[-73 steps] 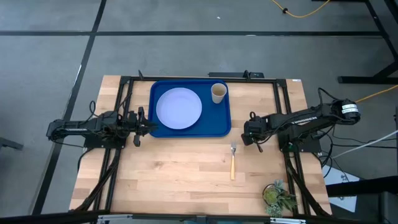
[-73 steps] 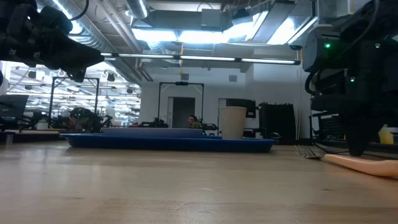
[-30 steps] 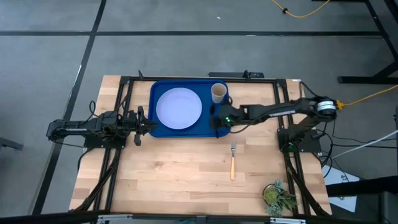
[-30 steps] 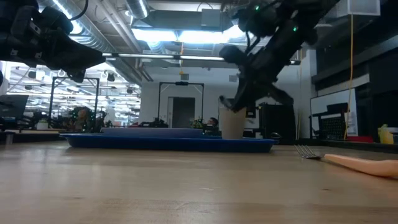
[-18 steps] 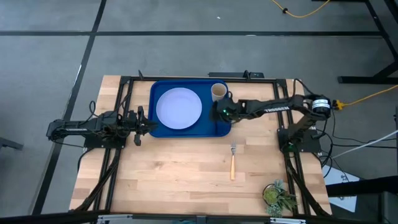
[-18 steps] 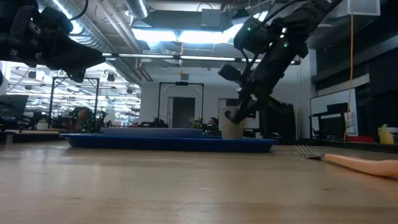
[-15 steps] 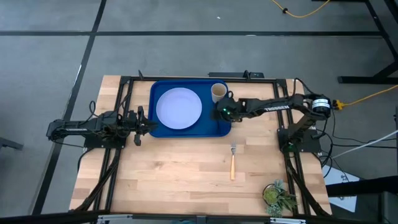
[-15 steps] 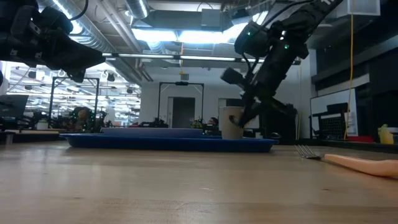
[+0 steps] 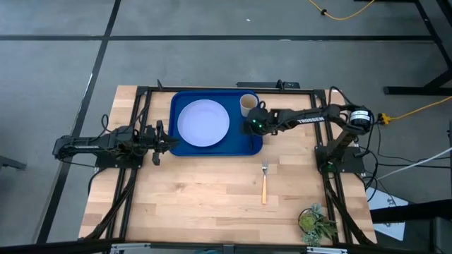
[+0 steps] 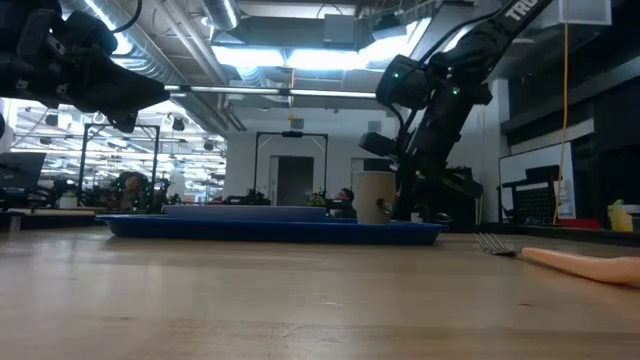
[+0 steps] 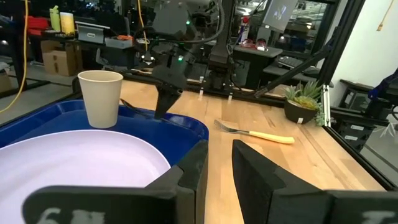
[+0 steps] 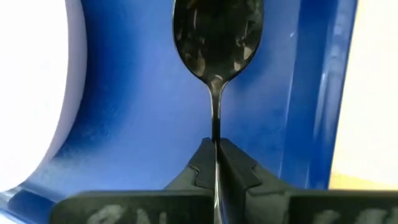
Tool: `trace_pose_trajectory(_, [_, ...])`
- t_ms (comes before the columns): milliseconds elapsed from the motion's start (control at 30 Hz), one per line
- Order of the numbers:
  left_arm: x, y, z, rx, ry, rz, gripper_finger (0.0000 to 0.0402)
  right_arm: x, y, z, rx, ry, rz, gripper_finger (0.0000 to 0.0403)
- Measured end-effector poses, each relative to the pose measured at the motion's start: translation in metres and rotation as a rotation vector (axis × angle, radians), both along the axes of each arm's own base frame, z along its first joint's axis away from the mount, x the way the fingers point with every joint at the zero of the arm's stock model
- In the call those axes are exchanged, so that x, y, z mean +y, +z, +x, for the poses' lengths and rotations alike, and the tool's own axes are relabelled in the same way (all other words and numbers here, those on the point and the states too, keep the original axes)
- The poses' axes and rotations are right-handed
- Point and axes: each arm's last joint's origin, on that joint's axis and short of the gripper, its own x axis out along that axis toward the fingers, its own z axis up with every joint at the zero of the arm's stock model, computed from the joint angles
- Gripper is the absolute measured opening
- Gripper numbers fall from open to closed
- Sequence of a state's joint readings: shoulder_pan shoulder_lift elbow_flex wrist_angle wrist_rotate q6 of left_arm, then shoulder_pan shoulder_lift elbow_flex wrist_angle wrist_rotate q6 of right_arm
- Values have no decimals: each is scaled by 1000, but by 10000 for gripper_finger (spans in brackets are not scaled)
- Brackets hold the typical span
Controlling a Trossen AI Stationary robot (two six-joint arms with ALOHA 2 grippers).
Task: Pick and place plate/cup/fork/spoon on tray
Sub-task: Put the black spoon on the blue tray
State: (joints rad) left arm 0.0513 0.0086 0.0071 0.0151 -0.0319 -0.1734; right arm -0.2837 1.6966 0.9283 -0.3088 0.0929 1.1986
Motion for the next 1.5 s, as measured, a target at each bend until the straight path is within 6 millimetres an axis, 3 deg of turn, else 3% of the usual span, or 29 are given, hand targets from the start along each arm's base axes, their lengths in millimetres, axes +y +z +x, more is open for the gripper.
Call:
trace_pose_trajectory(767, [0,0,0,0,0,0,65,-27,5,-2,-64,-16,-67,6])
trace_pose_trajectory(1133, [0,0,0,0,0,0,65,-11,3,1,-51,6,0,6])
trace_pose_trajectory(1500, [0,0,0,0,0,0,65,0,3,4,-43,20,-44,18])
